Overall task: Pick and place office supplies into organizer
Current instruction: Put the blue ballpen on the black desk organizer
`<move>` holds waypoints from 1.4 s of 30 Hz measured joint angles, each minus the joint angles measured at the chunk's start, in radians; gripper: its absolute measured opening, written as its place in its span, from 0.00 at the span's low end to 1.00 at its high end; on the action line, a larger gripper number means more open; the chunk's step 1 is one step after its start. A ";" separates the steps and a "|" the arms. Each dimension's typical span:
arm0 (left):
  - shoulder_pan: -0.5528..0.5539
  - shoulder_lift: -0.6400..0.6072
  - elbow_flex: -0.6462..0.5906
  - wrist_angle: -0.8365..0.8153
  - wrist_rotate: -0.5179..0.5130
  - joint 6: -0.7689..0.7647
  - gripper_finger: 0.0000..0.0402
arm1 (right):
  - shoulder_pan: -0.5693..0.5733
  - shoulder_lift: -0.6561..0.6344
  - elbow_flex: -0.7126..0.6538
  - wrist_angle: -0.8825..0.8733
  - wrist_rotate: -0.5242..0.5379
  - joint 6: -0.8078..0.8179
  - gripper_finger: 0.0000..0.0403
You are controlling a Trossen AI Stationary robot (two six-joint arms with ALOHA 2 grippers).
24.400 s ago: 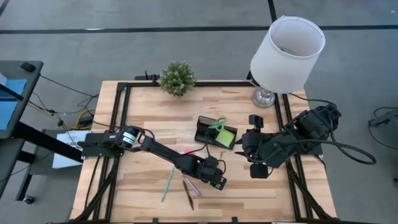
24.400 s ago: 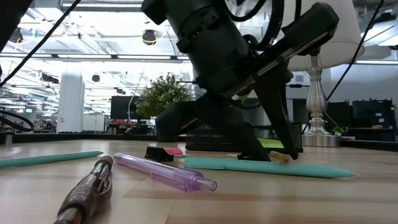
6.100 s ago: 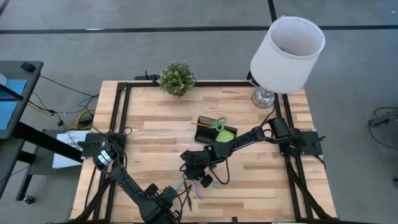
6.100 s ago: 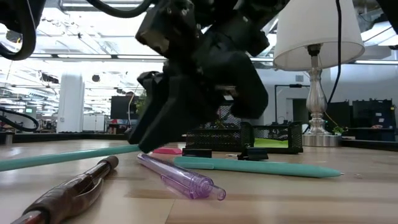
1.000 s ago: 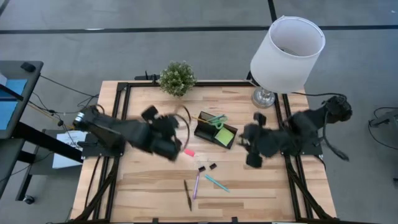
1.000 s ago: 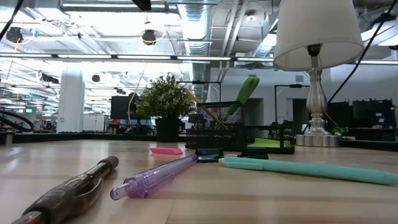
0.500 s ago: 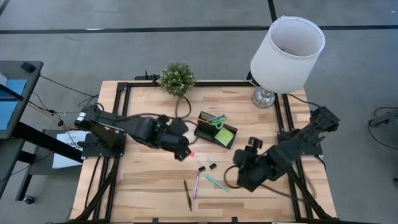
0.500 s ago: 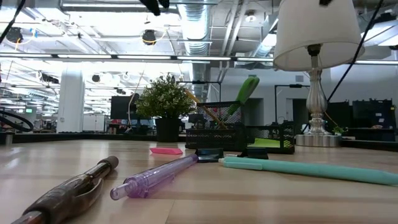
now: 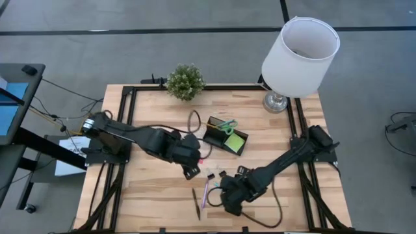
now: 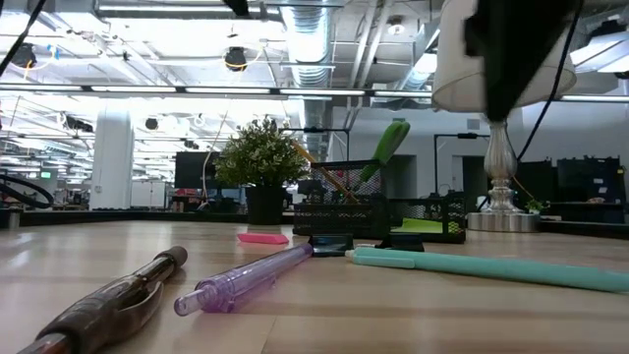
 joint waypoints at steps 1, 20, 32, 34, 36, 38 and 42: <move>-0.001 -0.020 0.000 -0.008 -0.003 0.001 0.37 | -0.012 0.011 0.000 0.024 -0.012 0.000 0.50; -0.011 -0.283 0.000 -0.242 -0.295 0.028 0.37 | -0.274 0.193 0.066 0.192 -0.222 -0.089 0.39; -0.014 -0.290 0.000 -0.298 -0.313 0.028 0.37 | -0.230 0.192 0.098 0.195 -0.186 -0.029 0.37; -0.014 -0.290 0.001 -0.298 -0.320 0.028 0.37 | -0.214 0.197 0.098 0.195 -0.151 -0.029 0.36; -0.014 -0.290 0.001 -0.298 -0.334 0.028 0.37 | -0.206 0.221 0.099 0.203 -0.136 -0.028 0.36; -0.014 -0.290 0.000 -0.298 -0.339 0.028 0.37 | -0.207 0.230 0.092 0.164 -0.129 -0.028 0.36; -0.014 -0.290 0.000 -0.297 -0.340 0.024 0.37 | -0.222 0.247 0.097 0.163 -0.122 -0.016 0.36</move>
